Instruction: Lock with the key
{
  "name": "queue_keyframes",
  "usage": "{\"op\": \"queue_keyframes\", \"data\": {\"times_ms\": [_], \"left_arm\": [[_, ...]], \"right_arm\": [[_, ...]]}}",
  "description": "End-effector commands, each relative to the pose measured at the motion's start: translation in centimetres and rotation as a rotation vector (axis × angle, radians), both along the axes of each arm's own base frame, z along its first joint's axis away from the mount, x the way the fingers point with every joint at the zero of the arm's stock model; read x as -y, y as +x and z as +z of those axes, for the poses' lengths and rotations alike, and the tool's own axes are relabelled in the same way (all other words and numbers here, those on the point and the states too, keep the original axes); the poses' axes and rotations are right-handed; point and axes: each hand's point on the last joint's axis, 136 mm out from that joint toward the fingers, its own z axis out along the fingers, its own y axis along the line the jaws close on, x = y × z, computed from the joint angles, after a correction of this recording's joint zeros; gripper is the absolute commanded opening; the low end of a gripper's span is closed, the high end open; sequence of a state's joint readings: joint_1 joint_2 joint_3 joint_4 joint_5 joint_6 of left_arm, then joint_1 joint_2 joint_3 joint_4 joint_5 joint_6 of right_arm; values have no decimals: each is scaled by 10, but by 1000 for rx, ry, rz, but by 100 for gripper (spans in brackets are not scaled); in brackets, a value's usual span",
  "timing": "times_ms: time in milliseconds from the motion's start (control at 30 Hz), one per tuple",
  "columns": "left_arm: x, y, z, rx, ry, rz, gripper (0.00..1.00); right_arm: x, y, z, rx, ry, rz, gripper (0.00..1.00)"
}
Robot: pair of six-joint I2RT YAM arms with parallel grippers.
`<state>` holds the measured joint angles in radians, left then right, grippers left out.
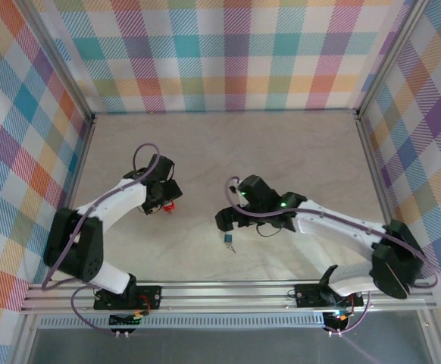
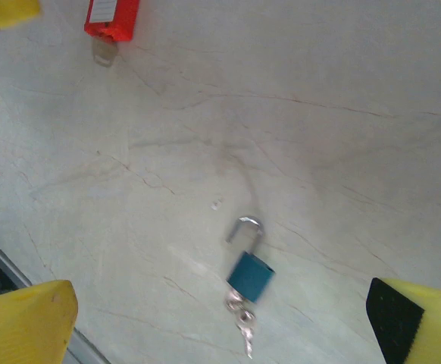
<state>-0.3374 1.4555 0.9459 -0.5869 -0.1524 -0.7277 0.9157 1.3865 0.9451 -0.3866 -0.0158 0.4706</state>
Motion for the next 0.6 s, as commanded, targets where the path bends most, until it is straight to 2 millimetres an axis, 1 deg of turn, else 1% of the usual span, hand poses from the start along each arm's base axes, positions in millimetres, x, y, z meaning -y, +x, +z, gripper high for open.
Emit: {"op": "queue_keyframes", "data": {"times_ms": [0,133,267,333,467,567], "left_arm": [[-23,-19,42,59,49,33,87],[-49,-35,87,149,61,80,89],[-73,-51,121,206,61,109,91],[-85,-57,132,234,82,125,91],[-103,-68,144,277,74,172,92],[-114,-77,159,341,115,214,93]], "right_arm": [[-41,9,14,8,35,2,99],[-75,17,8,23,-10,19,99],[-108,30,3,-2,-15,26,99],[-117,40,-3,9,-47,4,99],[-142,55,-9,7,-69,-12,100],[-157,63,-16,4,-114,-23,92]]}}
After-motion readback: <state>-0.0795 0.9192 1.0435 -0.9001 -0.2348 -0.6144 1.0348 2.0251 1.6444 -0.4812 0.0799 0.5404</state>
